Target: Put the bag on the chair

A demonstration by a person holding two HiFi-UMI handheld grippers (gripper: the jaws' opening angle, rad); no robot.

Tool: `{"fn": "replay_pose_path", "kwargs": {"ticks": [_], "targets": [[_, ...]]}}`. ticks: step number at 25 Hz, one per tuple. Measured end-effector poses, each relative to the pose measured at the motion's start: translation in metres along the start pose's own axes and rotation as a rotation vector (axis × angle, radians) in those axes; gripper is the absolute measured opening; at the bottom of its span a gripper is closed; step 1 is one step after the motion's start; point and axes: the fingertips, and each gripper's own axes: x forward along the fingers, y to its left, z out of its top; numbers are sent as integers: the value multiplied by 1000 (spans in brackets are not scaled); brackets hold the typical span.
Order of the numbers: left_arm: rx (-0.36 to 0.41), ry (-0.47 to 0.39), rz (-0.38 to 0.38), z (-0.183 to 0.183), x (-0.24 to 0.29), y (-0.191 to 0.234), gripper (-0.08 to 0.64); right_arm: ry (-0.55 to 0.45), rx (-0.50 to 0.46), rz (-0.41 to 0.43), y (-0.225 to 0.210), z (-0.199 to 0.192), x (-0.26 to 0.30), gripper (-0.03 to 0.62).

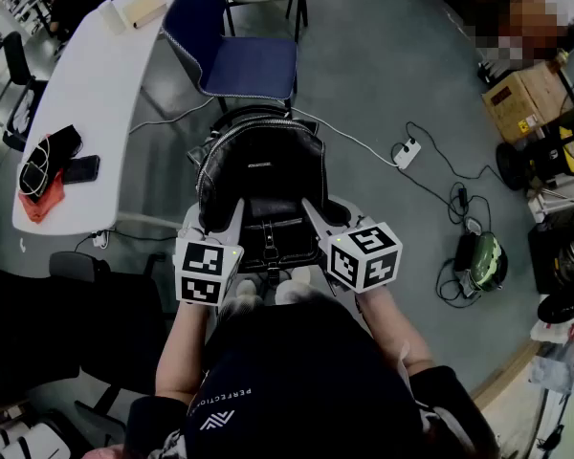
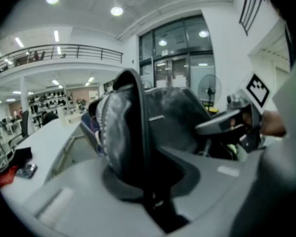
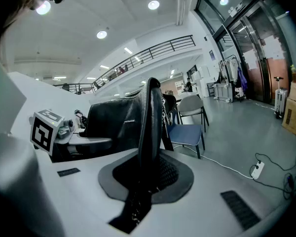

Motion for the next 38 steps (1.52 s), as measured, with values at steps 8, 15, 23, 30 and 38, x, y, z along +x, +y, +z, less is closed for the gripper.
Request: {"fn": "replay_pose_path", "kwargs": {"ticks": [8,15,23,30,38], "targets": [[-26,23,18,9,30,-26,66,22,20,26,-42,1,-8,43],[-50,42,50,9,39,-35,66,49,8,50,-58,0,-8,46],[-57,47,51,8,45,-31,66,57,18,59,-62,1,0,46],[-61,47,23,7,69,-8,67,68,24,25,-71,6,28,46],[-78,56,-23,20,119,35,67,98,37,-22,-96,32,78,46]]}}
